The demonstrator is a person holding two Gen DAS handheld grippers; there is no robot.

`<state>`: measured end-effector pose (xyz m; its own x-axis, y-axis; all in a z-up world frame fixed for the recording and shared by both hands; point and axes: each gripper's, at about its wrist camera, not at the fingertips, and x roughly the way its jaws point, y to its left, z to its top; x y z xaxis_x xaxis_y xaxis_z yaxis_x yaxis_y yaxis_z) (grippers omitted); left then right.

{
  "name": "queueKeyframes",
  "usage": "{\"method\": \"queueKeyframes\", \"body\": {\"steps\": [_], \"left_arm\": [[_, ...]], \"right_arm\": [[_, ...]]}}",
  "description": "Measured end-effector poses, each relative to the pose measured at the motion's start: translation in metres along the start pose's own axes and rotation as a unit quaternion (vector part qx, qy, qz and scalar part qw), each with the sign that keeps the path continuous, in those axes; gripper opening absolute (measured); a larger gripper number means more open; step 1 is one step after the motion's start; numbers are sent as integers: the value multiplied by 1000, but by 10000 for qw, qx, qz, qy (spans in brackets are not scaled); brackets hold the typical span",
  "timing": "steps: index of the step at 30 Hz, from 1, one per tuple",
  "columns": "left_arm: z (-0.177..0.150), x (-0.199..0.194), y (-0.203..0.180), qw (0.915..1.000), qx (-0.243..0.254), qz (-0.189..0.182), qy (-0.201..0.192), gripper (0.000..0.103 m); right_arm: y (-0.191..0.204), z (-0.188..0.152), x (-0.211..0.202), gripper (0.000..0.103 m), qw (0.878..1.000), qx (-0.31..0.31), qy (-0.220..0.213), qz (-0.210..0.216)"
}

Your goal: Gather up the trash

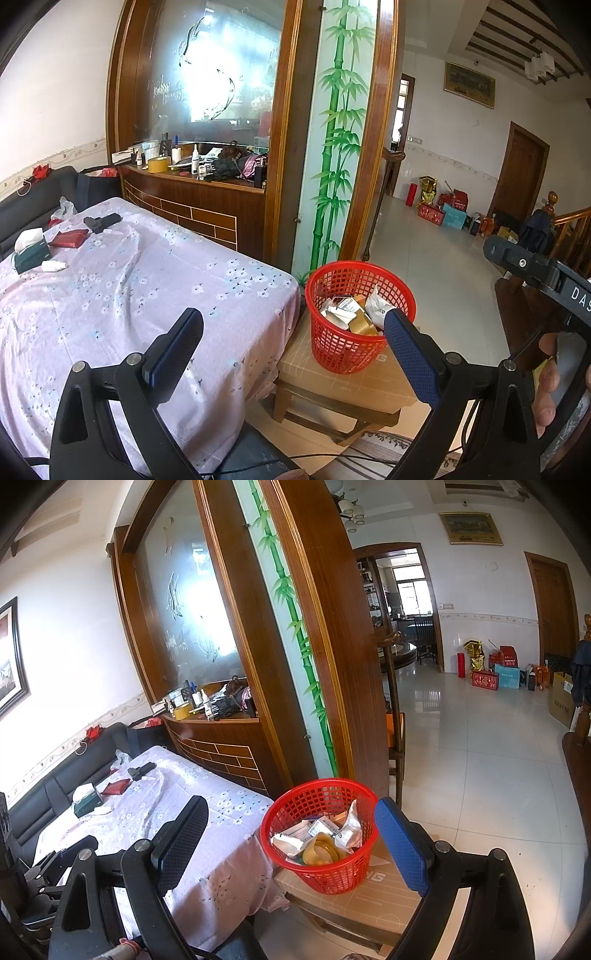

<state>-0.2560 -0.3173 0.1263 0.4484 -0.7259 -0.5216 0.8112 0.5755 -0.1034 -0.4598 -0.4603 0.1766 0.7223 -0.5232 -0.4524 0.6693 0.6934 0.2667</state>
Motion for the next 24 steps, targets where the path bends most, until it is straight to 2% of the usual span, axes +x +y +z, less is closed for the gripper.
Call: {"method": "queueKeyframes", "body": {"steps": [24], "left_arm": [[-6,0,1,10000,18,10,24,98]], "right_arm": [[-4,-2,4,94,10000,-19,29,10]]}}
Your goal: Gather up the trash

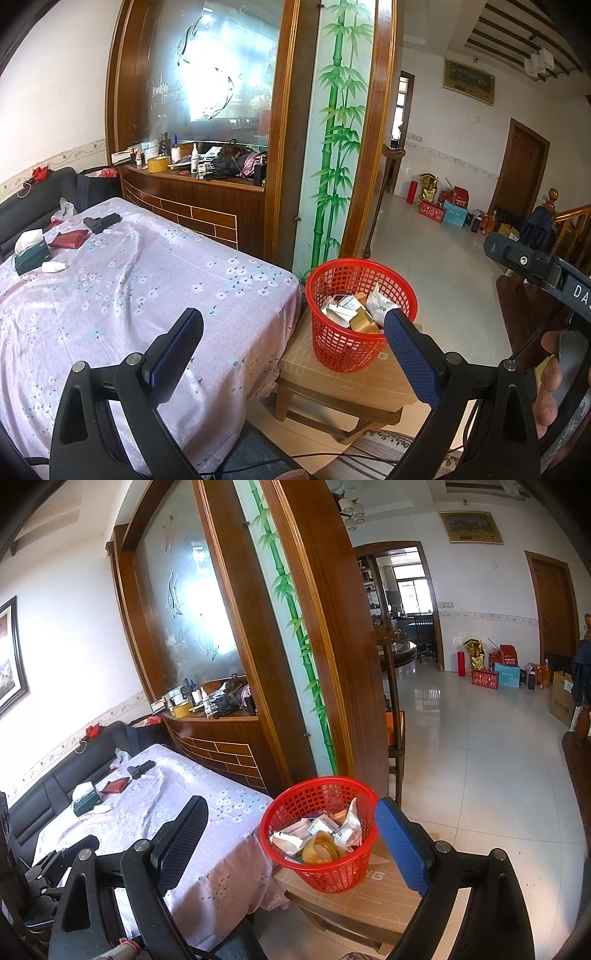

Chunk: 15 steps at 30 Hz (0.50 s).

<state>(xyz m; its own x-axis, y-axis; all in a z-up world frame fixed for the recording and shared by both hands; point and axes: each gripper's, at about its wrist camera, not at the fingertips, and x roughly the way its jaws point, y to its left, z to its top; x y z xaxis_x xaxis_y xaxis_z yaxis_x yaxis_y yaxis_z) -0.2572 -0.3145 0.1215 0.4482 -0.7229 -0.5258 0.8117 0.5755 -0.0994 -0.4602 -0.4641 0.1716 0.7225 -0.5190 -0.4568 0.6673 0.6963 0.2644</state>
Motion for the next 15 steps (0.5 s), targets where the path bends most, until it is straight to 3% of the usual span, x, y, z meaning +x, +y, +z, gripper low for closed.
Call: {"method": "queueKeyframes", "body": {"steps": [15], "left_arm": [[2,0,-2,10000,2,-2,-6,98]], "right_arm": [[0,1,1,94,10000,0,16,7]]}}
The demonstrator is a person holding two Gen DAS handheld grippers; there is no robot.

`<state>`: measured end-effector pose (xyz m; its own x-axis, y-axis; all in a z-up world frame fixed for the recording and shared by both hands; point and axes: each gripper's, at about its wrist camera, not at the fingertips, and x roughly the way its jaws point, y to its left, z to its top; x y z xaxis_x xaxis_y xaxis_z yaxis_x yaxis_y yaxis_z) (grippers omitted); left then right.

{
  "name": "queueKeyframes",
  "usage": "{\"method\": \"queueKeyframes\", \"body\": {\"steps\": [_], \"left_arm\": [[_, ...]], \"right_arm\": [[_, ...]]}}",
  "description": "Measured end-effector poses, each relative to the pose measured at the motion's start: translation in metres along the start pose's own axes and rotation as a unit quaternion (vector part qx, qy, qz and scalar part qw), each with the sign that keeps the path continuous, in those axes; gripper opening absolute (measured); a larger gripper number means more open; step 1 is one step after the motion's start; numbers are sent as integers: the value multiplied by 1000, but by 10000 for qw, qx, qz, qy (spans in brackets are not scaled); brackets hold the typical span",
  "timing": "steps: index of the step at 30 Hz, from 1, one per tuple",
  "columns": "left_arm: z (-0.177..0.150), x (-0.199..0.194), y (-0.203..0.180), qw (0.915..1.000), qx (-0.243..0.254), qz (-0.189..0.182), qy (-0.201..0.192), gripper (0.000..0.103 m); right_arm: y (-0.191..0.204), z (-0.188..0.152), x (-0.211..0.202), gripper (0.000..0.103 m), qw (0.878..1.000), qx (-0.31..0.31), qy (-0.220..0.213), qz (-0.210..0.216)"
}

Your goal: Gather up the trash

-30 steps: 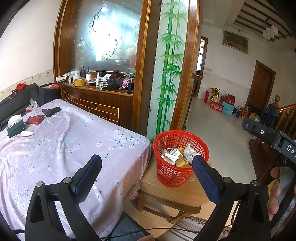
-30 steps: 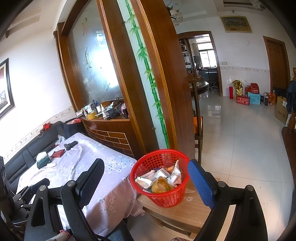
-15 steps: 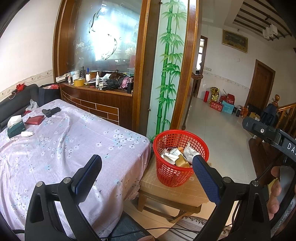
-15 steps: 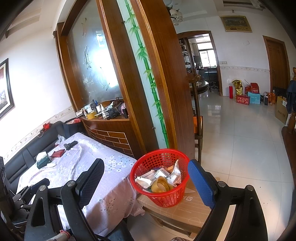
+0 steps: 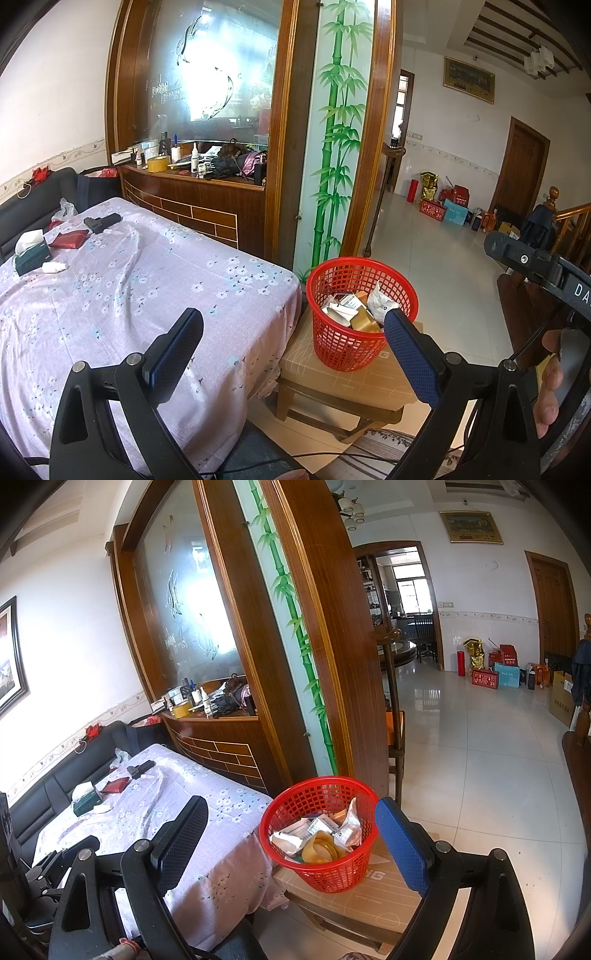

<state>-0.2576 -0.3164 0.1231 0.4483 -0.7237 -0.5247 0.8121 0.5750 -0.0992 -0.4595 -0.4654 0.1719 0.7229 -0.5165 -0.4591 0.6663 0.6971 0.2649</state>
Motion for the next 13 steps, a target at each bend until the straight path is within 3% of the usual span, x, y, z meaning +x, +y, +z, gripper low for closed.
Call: {"method": "queueKeyframes", "body": {"steps": [13], "left_arm": [[-5,11,6,9998,70,-161,48,98]], "right_arm": [[-3,0,5,95,10000,11,51,4]]}}
